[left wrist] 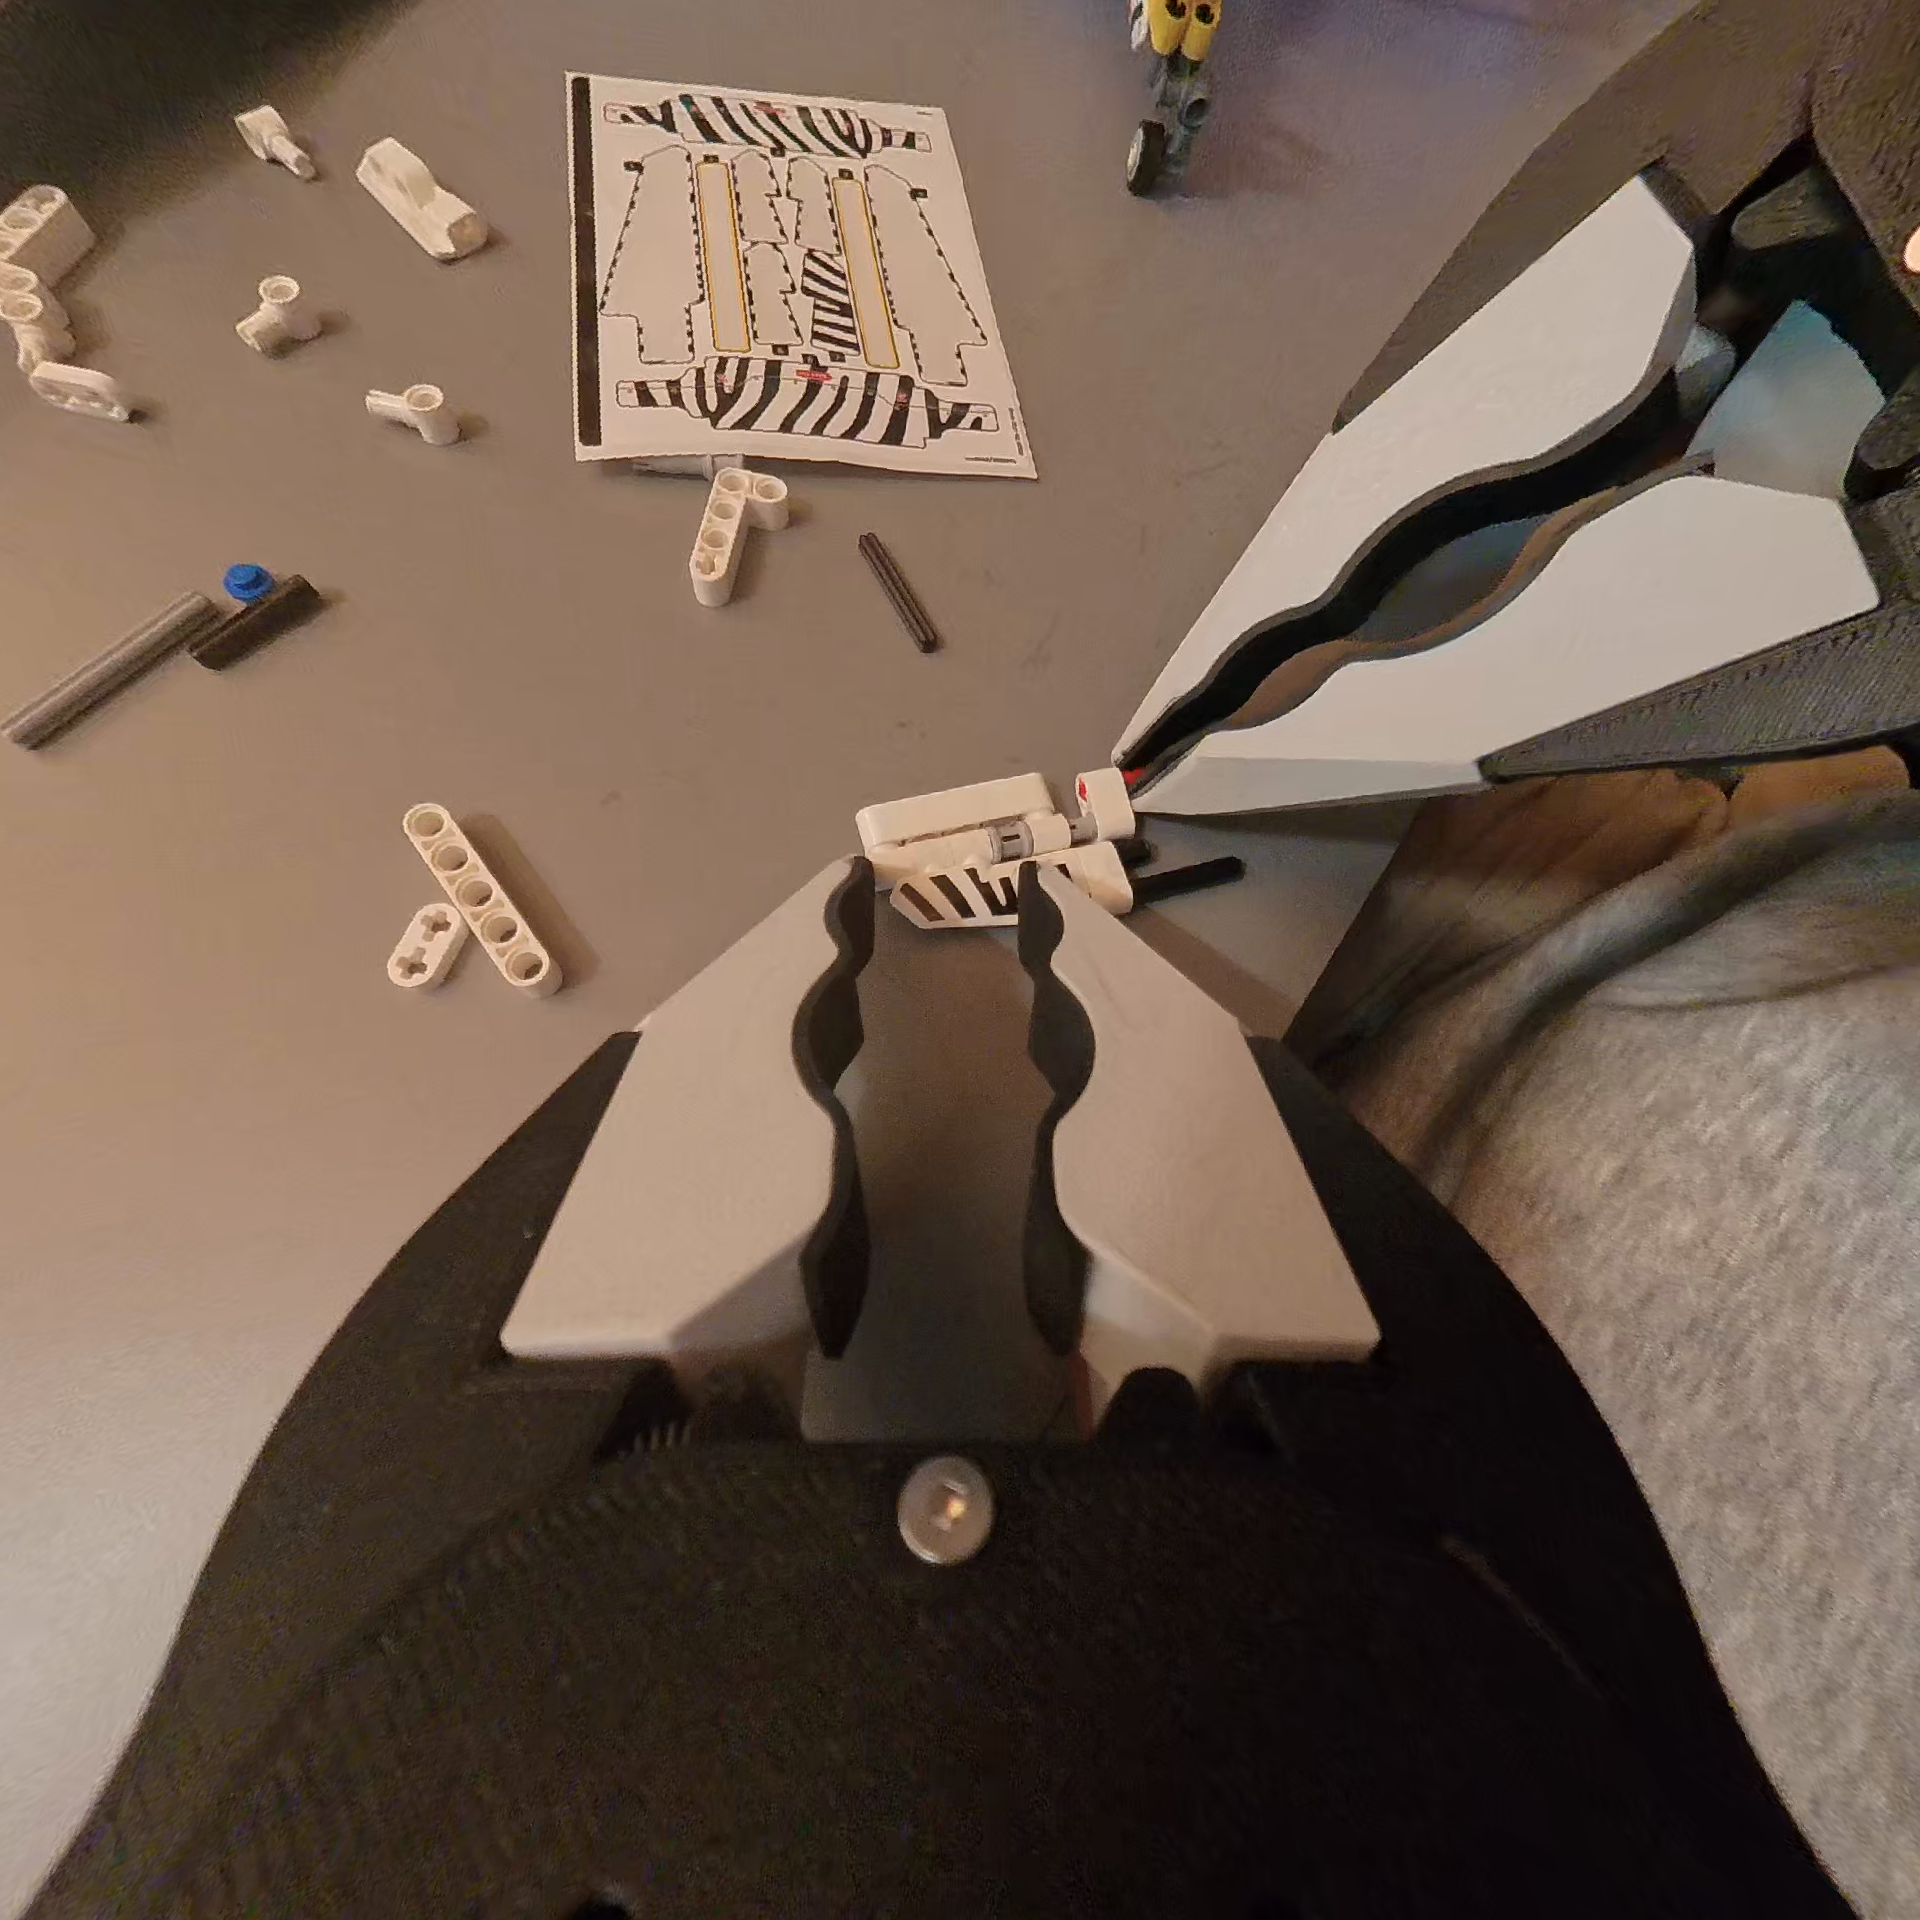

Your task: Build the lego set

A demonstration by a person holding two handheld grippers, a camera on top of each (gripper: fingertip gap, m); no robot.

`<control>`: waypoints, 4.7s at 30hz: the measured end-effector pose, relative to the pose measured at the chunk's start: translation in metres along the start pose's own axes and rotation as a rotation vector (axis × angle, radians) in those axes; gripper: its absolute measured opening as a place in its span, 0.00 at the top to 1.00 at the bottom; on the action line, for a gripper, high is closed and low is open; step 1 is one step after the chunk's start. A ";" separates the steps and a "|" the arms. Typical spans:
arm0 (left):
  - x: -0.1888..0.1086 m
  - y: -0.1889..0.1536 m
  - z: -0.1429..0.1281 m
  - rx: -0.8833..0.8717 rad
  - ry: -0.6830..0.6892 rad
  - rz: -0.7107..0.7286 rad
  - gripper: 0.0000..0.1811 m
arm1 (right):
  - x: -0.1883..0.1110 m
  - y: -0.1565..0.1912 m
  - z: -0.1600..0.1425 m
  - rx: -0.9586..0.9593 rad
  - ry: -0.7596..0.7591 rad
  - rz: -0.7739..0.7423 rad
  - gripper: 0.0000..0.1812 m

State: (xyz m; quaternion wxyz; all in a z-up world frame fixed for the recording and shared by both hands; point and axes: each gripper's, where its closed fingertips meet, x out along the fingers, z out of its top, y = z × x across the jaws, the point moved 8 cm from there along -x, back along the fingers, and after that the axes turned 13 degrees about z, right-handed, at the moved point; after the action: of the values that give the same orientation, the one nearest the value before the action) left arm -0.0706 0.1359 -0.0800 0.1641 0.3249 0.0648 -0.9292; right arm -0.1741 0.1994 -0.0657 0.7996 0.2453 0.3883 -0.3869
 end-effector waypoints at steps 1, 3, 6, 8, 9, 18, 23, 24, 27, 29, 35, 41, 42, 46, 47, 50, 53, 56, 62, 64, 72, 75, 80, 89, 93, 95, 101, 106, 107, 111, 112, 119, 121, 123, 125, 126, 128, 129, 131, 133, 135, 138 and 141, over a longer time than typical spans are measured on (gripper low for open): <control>0.000 0.000 0.000 0.000 0.000 0.000 0.84 | 0.000 0.000 0.000 0.007 -0.001 0.009 0.99; 0.000 0.000 0.000 0.000 0.000 -0.002 0.84 | -0.001 -0.001 0.001 0.020 -0.002 0.033 0.99; 0.000 0.000 0.000 0.000 0.000 -0.003 0.84 | -0.002 -0.004 0.001 0.037 -0.018 0.072 0.99; 0.000 0.000 0.000 0.001 0.000 -0.003 0.84 | -0.003 -0.006 0.002 0.045 -0.037 0.090 0.99; 0.000 0.000 0.000 0.001 0.000 -0.003 0.84 | -0.004 -0.006 0.003 0.050 -0.046 0.097 0.99; 0.000 -0.001 0.000 0.013 0.000 0.004 0.85 | -0.003 -0.003 0.000 0.050 -0.029 0.107 0.99; 0.000 -0.002 0.000 0.020 0.001 0.007 0.84 | -0.001 0.000 -0.003 0.040 -0.008 0.086 0.98; 0.000 -0.002 0.000 0.022 0.001 0.008 0.84 | -0.001 0.001 -0.003 0.025 -0.007 0.072 0.99; 0.000 -0.002 0.000 0.018 0.001 0.012 0.84 | 0.000 0.002 -0.002 0.006 0.006 0.051 0.99; 0.000 -0.002 0.000 0.017 0.001 0.015 0.84 | 0.000 0.001 -0.002 0.021 -0.006 0.057 0.99; 0.000 -0.002 0.000 0.012 -0.001 0.028 0.84 | 0.000 0.001 -0.001 0.033 0.004 0.045 0.99; 0.001 -0.001 0.000 0.002 0.002 0.027 0.84 | 0.001 -0.002 0.000 0.124 -0.007 0.079 0.99; 0.001 -0.001 0.000 0.001 0.003 0.027 0.84 | 0.000 -0.004 0.000 0.168 -0.024 0.110 0.99; 0.001 0.000 0.000 0.000 0.005 0.024 0.84 | 0.000 -0.009 -0.002 0.228 -0.052 0.177 0.99; 0.001 0.000 0.000 0.000 0.006 0.023 0.84 | 0.000 -0.008 -0.001 0.203 -0.046 0.166 0.99; 0.001 0.000 0.000 0.000 0.007 0.020 0.84 | 0.001 -0.002 0.001 0.045 0.001 0.078 0.99; 0.001 0.000 0.000 0.001 0.008 0.027 0.84 | 0.004 0.006 0.004 -0.137 0.074 -0.046 0.99; 0.001 0.000 0.000 0.003 0.008 0.033 0.84 | 0.005 0.009 0.005 -0.183 0.104 -0.085 0.99; 0.002 -0.001 0.000 0.008 0.007 0.068 0.84 | 0.008 0.012 0.009 -0.164 0.157 -0.165 0.99; 0.002 -0.002 0.000 0.017 0.004 0.082 0.84 | 0.007 0.009 0.010 -0.091 0.140 -0.138 0.99; 0.002 0.000 0.000 0.006 0.008 0.081 0.84 | 0.002 -0.010 0.007 0.263 0.011 0.126 0.99; 0.002 0.000 0.000 0.004 0.009 0.074 0.84 | 0.003 -0.012 0.007 0.268 -0.005 0.166 0.99; 0.002 0.000 0.000 0.002 0.012 0.072 0.84 | 0.007 0.000 0.013 -0.028 0.077 -0.012 0.99; 0.002 0.000 0.000 -0.002 0.009 0.089 0.84 | 0.011 0.007 0.013 -0.170 0.106 -0.151 0.99; 0.000 0.002 -0.001 -0.011 0.002 0.085 0.88 | 0.008 -0.001 0.009 -0.071 0.037 -0.064 0.98; 0.000 0.001 -0.001 -0.006 0.002 0.077 0.88 | 0.005 -0.004 0.007 -0.019 0.005 -0.014 0.93; 0.000 0.002 0.000 -0.018 -0.005 0.049 0.86 | 0.003 -0.006 -0.002 0.049 -0.076 0.139 0.86; -0.001 0.007 0.001 -0.103 -0.014 -0.022 0.86 | -0.008 -0.012 0.001 0.009 -0.181 0.170 0.90; -0.001 0.008 0.001 -0.117 -0.015 -0.033 0.86 | -0.010 -0.013 0.004 -0.002 -0.216 0.184 0.95; -0.001 0.009 0.001 -0.132 -0.012 -0.035 0.87 | -0.010 -0.012 0.013 -0.047 -0.264 0.268 1.00; -0.001 0.008 0.001 -0.124 -0.009 -0.027 0.88 | -0.006 -0.012 0.012 -0.056 -0.247 0.270 1.00; 0.001 0.006 0.001 -0.075 0.002 0.030 0.91 | 0.006 -0.016 0.009 -0.071 -0.185 0.254 1.00; 0.001 0.006 0.001 -0.077 0.002 0.027 0.91 | 0.007 -0.017 0.008 -0.044 -0.189 0.274 1.00; 0.001 0.006 0.001 -0.078 0.002 0.028 0.92 | 0.008 -0.016 0.007 -0.040 -0.181 0.280 1.00; 0.001 0.006 0.000 -0.072 0.001 0.032 0.91 | 0.008 -0.015 0.007 -0.056 -0.180 0.272 1.00; 0.000 0.005 0.000 -0.068 0.000 0.031 0.91 | 0.008 -0.014 0.007 -0.068 -0.173 0.261 1.00; 0.000 0.004 0.000 -0.065 -0.004 0.015 0.90 | 0.007 -0.013 0.007 -0.084 -0.175 0.239 1.00; -0.001 0.005 0.000 -0.072 -0.007 0.004 0.89 | 0.006 -0.014 0.006 -0.092 -0.181 0.227 1.00; -0.001 0.006 0.000 -0.098 -0.011 -0.030 0.88 | 0.002 -0.018 0.003 -0.102 -0.193 0.230 1.00; -0.002 0.008 0.001 -0.130 -0.016 -0.055 0.85 | -0.003 -0.022 0.002 -0.104 -0.208 0.245 0.98; -0.003 0.009 0.001 -0.151 -0.018 -0.073 0.82 | -0.007 -0.026 0.000 -0.111 -0.215 0.278 0.97; -0.003 0.009 0.002 -0.158 -0.016 -0.078 0.79 | -0.009 -0.027 -0.002 -0.118 -0.197 0.362 0.98; -0.001 0.003 0.003 -0.137 -0.011 -0.087 0.75 | -0.006 -0.023 -0.003 -0.129 -0.189 0.409 0.97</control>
State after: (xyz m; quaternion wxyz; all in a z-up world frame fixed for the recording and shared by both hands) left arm -0.0702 0.1324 -0.0768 0.1460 0.3045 0.1412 -0.9306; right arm -0.1968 0.1905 -0.0643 0.9082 0.2298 0.2780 -0.2122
